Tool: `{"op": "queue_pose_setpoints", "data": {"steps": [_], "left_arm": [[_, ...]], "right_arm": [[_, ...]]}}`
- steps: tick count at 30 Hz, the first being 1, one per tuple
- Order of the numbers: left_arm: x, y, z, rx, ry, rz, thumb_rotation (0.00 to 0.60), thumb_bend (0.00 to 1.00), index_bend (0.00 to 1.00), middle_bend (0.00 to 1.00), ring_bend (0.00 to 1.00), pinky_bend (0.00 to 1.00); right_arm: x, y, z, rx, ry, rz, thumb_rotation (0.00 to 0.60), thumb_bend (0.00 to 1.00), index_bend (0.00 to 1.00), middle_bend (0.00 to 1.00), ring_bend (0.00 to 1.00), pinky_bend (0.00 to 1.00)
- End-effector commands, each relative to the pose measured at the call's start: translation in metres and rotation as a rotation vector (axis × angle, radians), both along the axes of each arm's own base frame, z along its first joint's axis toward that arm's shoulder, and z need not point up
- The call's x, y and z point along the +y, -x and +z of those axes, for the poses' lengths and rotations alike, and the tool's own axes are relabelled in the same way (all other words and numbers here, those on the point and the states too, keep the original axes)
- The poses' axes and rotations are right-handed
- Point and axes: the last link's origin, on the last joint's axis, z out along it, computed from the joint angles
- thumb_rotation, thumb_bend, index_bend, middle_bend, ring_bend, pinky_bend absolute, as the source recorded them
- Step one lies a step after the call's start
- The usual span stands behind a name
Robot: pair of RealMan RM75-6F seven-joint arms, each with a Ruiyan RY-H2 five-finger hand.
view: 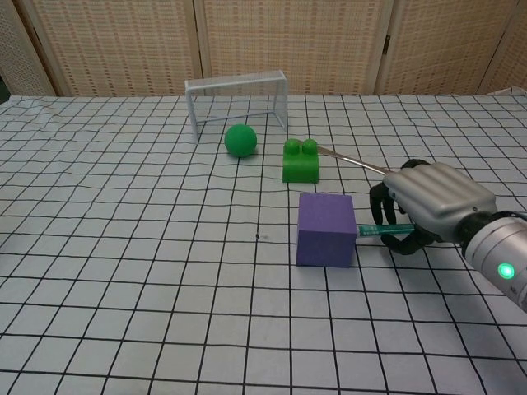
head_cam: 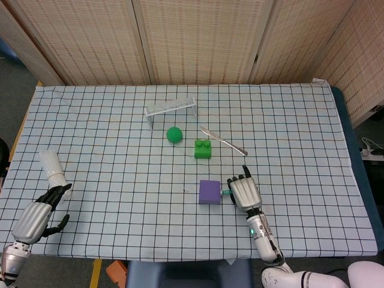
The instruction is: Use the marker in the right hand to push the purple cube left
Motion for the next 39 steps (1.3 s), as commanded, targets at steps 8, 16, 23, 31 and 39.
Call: {"op": "queue_pose_setpoints", "data": {"steps": [8,16,23,31,39], "left_arm": [[0.000,0.000,0.001,-0.006,0.000,0.000,0.600,0.44,0.00,0.13,0.10,0.29],[0.000,0.001,0.003,-0.012,-0.001,0.002,0.600,0.44,0.00,0.13,0.10,0.29],[0.000,0.001,0.003,-0.013,-0.003,0.003,0.600,0.44,0.00,0.13,0.10,0.29],[0.000,0.002,0.004,-0.011,-0.006,0.006,0.600,0.44,0.00,0.13,0.10,0.29],[0.001,0.002,0.003,-0.010,-0.005,0.007,0.600,0.44,0.00,0.13,0.10,0.29]], "right_arm": [[-0.010,-0.029,-0.018,-0.030,-0.020,0.033,0.600,0.40,0.91,0.80,0.41,0.11],[-0.012,-0.053,-0.035,-0.047,-0.052,0.075,0.600,0.40,0.91,0.80,0.41,0.11],[-0.015,-0.072,-0.042,-0.071,-0.070,0.098,0.600,0.40,0.91,0.80,0.41,0.11],[-0.013,-0.097,-0.054,-0.072,-0.124,0.156,0.600,0.40,0.91,0.80,0.41,0.11],[-0.006,-0.106,-0.058,-0.068,-0.170,0.183,0.600,0.40,0.91,0.80,0.41,0.11]]}}
